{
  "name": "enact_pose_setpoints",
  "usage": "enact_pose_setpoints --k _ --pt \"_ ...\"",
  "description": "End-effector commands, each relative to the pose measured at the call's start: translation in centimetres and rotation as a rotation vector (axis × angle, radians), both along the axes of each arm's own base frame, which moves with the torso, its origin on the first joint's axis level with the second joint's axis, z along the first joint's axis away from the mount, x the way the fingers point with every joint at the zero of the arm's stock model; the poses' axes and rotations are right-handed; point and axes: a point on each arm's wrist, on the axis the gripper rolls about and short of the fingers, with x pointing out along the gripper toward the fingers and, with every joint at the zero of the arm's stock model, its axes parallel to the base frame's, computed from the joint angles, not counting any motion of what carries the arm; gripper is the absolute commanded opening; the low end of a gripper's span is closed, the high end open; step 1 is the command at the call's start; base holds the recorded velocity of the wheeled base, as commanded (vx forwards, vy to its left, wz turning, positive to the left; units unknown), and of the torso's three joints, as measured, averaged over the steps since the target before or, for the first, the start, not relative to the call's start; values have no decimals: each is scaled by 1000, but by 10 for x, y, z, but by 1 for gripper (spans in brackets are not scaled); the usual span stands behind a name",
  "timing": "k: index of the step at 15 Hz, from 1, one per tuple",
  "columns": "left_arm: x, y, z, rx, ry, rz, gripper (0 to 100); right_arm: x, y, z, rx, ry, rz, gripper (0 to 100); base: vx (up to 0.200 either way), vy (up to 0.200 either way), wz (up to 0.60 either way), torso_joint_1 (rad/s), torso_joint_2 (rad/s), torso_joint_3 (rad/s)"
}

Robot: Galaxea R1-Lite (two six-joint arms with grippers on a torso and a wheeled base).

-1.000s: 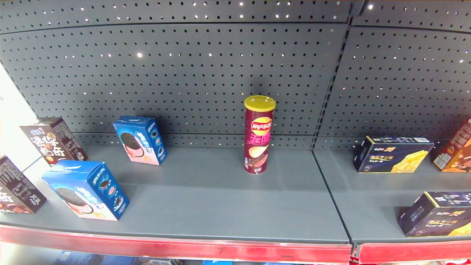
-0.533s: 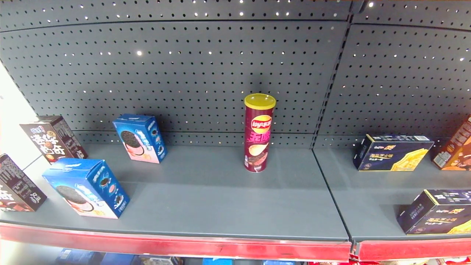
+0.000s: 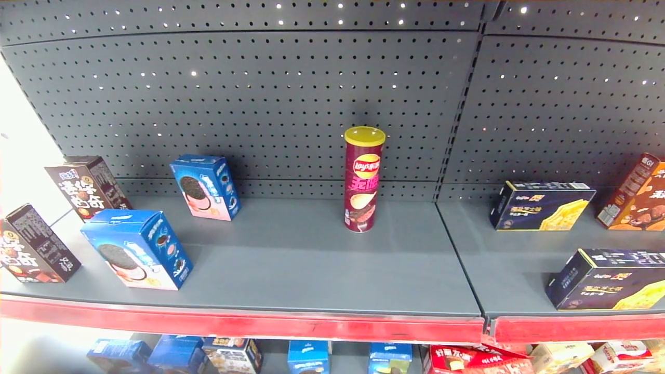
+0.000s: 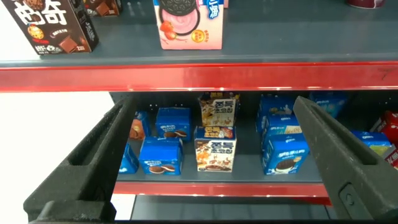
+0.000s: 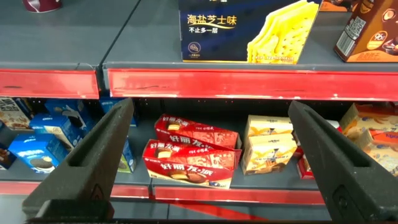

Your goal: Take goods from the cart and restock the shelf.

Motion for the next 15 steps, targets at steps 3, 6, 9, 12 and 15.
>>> enact_pose_setpoints --k 3,6,9,12,15 --pt "0 0 0 -2 1 1 100 0 0 0 0 -1 0 100 0 0 0 0 0 0" --pt "0 0 0 -11 1 7 100 0 0 0 0 -1 0 100 0 0 -200 1 1 -1" --pt "0 0 0 -15 1 7 100 0 0 0 0 -1 0 100 0 0 -600 -4 -1 5" --pt "0 0 0 -15 1 7 100 0 0 0 0 -2 0 100 0 0 -600 6 2 1" --pt "0 0 0 -15 1 7 100 0 0 0 0 -2 0 100 0 0 -600 2 4 4"
